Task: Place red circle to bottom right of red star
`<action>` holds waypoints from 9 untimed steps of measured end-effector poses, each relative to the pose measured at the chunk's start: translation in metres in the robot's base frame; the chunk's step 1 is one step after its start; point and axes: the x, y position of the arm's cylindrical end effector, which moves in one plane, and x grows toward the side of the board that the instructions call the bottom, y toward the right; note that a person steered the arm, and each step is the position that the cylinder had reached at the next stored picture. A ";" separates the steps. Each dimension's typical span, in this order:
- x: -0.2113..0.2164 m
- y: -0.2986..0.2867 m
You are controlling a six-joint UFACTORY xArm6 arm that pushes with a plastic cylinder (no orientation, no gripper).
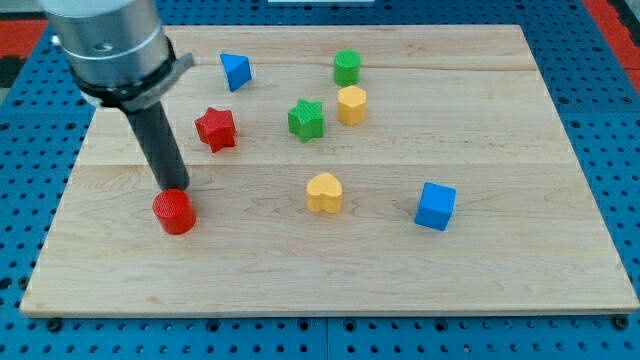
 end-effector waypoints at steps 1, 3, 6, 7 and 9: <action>-0.039 -0.002; -0.030 -0.013; 0.033 -0.027; 0.066 -0.037; 0.039 0.054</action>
